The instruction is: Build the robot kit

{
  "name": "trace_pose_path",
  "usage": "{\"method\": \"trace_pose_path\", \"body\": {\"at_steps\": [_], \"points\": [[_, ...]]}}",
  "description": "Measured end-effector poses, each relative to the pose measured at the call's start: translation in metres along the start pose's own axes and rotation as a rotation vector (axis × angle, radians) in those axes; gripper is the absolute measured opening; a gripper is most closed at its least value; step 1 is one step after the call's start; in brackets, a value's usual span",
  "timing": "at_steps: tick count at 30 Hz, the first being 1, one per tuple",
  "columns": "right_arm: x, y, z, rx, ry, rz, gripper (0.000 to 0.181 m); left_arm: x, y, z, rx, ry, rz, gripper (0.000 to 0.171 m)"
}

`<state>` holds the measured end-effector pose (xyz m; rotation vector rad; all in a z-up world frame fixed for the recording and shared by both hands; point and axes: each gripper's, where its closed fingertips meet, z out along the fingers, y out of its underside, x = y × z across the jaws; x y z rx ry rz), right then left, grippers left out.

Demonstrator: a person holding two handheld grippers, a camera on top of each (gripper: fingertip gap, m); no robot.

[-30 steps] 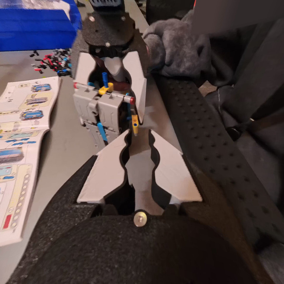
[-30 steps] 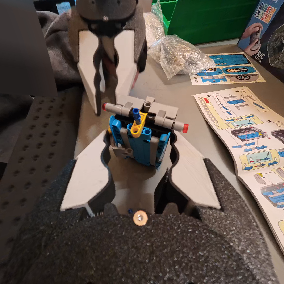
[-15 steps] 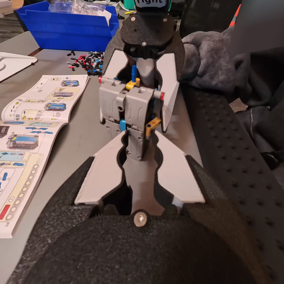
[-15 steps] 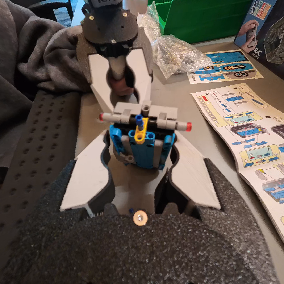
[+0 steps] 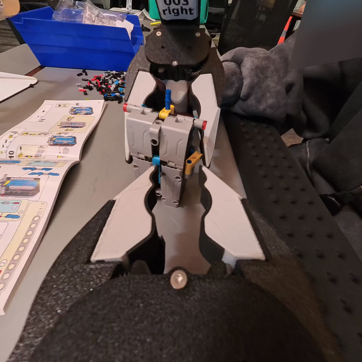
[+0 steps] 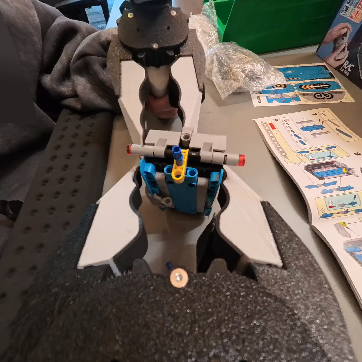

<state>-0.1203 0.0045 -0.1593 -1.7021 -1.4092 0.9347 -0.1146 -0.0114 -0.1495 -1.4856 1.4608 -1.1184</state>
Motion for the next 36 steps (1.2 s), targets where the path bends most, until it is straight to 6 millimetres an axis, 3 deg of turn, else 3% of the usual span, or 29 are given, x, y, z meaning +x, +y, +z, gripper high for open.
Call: {"method": "trace_pose_path", "body": {"at_steps": [4, 8, 12, 15, 22, 26, 36], "points": [[0.001, 0.000, -0.001, -0.004, -0.006, 0.006, 0.080, -0.003, 0.000, -0.004, -0.033, -0.042, 0.053, 0.046], [0.000, 0.001, -0.001, -0.010, -0.004, -0.009, 0.080, 0.010, -0.017, -0.027, -0.010, -0.018, 0.156, 0.018], [0.000, 0.001, -0.001, 0.002, -0.017, -0.016, 0.080, 0.023, -0.004, -0.013, -0.077, 0.025, 0.150, 0.022], [0.000, 0.000, -0.001, 0.005, -0.021, -0.006, 0.080, 0.019, 0.003, -0.007, -0.096, 0.019, 0.116, 0.027], [0.001, 0.002, -0.003, 0.007, -0.027, -0.002, 0.080, 0.028, 0.003, -0.002, -0.082, 0.066, 0.095, 0.023], [0.005, 0.002, -0.005, 0.007, -0.005, -0.017, 0.080, 0.019, 0.006, 0.000, -0.097, 0.015, 0.093, 0.026], [0.007, 0.001, -0.006, 0.009, -0.013, 0.007, 0.079, 0.020, 0.004, 0.003, -0.065, 0.030, 0.062, 0.025]]}}
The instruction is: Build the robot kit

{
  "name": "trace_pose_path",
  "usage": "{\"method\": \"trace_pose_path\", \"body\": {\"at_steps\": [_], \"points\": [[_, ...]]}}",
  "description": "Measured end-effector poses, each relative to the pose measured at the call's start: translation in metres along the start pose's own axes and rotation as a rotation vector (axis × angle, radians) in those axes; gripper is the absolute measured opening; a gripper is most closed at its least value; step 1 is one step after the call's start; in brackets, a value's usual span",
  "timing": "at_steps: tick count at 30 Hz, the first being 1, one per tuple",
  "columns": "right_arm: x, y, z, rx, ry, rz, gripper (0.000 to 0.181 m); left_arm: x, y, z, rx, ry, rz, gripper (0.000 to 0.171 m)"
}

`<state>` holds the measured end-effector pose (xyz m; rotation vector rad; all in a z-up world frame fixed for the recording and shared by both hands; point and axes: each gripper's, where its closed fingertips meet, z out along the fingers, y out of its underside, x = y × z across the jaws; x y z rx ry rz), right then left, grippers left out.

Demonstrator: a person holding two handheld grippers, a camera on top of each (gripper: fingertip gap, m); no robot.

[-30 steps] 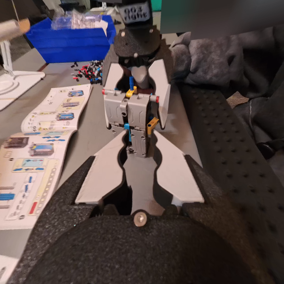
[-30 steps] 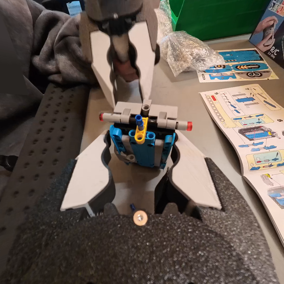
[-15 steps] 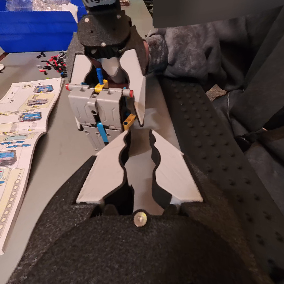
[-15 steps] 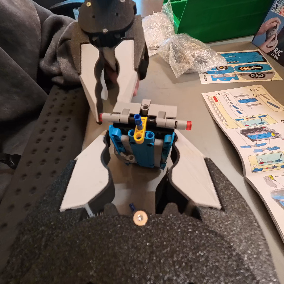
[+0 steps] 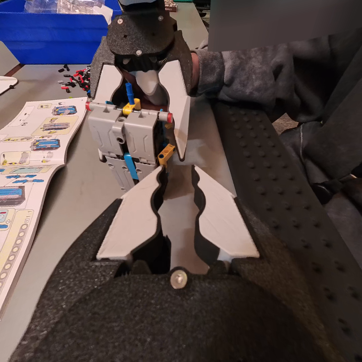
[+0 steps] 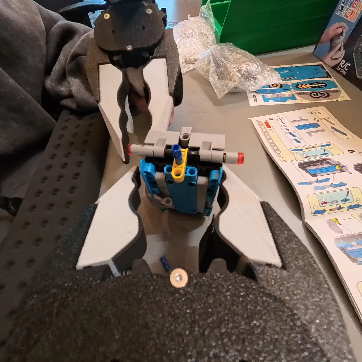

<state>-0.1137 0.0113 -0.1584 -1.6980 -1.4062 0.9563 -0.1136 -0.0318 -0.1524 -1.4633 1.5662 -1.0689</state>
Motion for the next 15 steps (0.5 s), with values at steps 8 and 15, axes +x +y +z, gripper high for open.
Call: {"method": "trace_pose_path", "body": {"at_steps": [8, 15], "points": [[0.006, 0.002, -0.002, 0.000, 0.025, -0.006, 0.080, -0.002, 0.000, -0.002, -0.003, -0.001, 0.002, 0.025], [0.011, 0.004, -0.007, -0.008, 0.062, -0.010, 0.084, -0.006, 0.003, 0.004, -0.005, -0.033, -0.001, 0.034]]}}
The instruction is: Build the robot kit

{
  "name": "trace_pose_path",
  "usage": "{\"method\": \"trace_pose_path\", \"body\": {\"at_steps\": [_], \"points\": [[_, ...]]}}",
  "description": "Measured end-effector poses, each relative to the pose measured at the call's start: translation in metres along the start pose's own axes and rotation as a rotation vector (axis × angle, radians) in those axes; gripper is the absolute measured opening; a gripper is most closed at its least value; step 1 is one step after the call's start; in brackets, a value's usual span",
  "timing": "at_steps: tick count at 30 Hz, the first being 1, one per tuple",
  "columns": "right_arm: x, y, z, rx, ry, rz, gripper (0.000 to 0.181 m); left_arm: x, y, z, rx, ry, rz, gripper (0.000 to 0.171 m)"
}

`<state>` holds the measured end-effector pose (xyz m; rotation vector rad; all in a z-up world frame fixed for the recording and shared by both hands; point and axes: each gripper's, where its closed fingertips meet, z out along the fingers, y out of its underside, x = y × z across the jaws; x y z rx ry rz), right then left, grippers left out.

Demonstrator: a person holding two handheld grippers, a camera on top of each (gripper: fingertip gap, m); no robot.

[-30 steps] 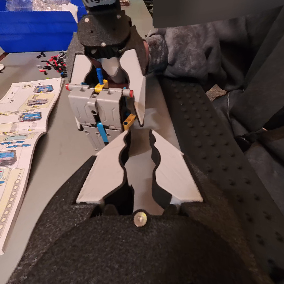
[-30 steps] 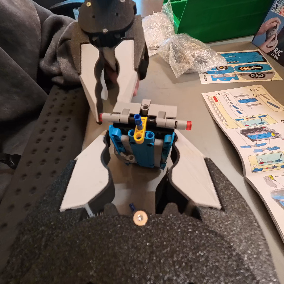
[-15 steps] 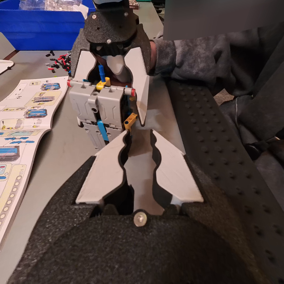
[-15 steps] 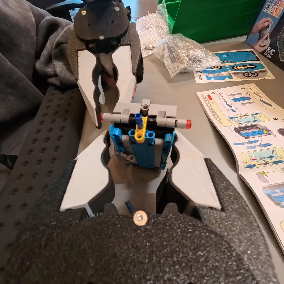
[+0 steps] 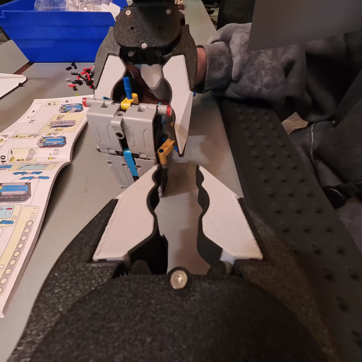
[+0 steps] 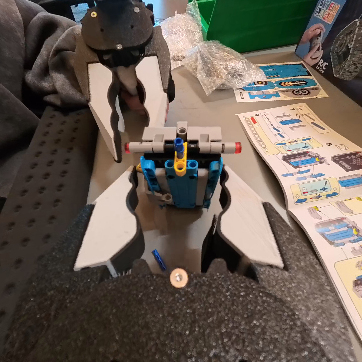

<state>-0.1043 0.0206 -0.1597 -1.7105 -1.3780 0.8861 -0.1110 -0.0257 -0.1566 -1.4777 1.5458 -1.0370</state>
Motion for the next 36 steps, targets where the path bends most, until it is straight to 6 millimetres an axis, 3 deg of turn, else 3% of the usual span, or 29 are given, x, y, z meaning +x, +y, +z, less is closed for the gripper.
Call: {"method": "trace_pose_path", "body": {"at_steps": [20, 36], "points": [[-0.003, 0.003, -0.008, 0.000, -0.033, 0.008, 0.080, 0.008, -0.004, 0.009, 0.022, 0.005, -0.006, 0.041], [-0.011, 0.004, -0.009, -0.010, -0.091, 0.026, 0.080, 0.006, -0.009, 0.009, 0.060, 0.011, -0.043, 0.020]]}}
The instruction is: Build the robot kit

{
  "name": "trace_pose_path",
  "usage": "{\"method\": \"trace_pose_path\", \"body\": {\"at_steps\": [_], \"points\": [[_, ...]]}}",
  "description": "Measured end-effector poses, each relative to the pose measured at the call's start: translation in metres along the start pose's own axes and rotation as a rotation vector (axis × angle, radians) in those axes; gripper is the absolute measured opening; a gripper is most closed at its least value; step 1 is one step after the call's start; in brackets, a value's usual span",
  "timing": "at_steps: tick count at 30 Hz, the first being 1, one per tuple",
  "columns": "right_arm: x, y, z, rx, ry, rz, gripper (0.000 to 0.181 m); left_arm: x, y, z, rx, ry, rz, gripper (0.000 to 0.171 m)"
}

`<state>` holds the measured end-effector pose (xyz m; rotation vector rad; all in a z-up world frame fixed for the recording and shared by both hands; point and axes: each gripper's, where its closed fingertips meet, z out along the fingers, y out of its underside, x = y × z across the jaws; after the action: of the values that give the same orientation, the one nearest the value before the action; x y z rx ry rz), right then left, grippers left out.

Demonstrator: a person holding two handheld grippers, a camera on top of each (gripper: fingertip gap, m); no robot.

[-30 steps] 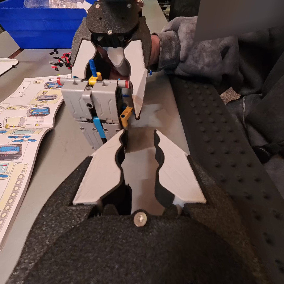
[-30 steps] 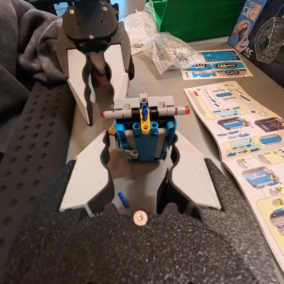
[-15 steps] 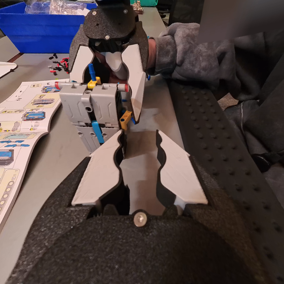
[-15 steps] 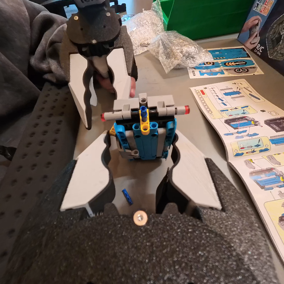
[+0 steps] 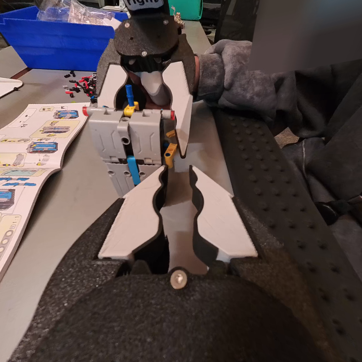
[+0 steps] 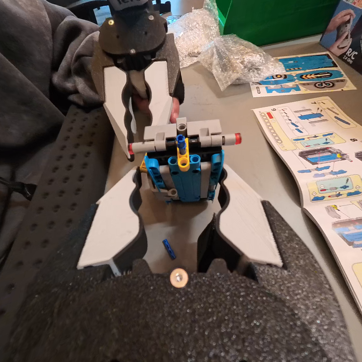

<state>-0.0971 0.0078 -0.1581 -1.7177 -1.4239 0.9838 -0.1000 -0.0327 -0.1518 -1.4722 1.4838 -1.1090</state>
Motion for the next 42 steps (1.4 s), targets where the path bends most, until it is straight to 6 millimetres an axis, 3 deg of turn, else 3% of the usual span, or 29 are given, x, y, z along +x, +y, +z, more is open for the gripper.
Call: {"method": "trace_pose_path", "body": {"at_steps": [5, 8, 14, 20, 35, 42], "points": [[0.006, -0.001, -0.003, 0.022, 0.002, 0.044, 0.080, -0.008, -0.006, 0.003, 0.048, -0.068, -0.053, 0.020], [0.022, 0.000, -0.005, 0.015, 0.109, 0.024, 0.080, -0.020, -0.001, 0.007, 0.018, -0.178, -0.038, 0.029], [0.026, -0.003, -0.003, 0.019, 0.153, 0.025, 0.080, -0.035, 0.001, 0.005, -0.007, -0.325, 0.024, 0.009], [0.015, 0.000, 0.004, 0.009, 0.061, 0.054, 0.086, -0.023, 0.000, 0.012, -0.016, -0.290, 0.083, 0.002], [0.023, 0.001, -0.010, -0.002, 0.128, -0.032, 0.080, -0.032, 0.003, 0.009, -0.028, -0.297, 0.045, 0.000], [0.022, 0.002, -0.011, -0.009, 0.119, -0.017, 0.079, -0.019, 0.002, 0.013, -0.021, -0.230, 0.059, 0.026]]}}
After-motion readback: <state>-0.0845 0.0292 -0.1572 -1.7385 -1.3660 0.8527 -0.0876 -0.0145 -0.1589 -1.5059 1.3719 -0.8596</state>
